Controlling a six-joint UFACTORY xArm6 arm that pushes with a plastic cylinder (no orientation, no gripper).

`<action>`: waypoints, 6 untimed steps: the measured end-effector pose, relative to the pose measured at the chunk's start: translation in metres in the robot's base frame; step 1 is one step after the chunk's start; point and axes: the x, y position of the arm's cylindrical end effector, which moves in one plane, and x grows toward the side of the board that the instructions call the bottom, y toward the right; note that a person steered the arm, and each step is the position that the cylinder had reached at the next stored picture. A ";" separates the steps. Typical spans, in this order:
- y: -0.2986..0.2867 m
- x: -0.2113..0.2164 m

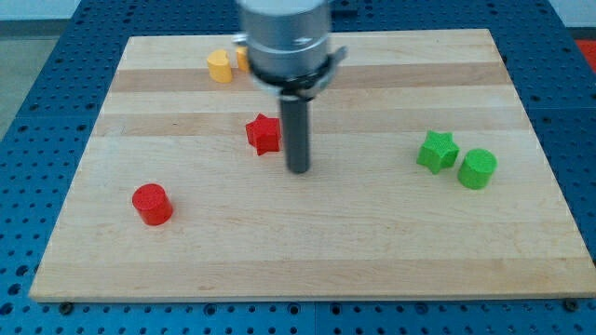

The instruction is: Point your arm at the red circle

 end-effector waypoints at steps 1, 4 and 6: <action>-0.037 -0.030; -0.101 -0.064; -0.176 -0.026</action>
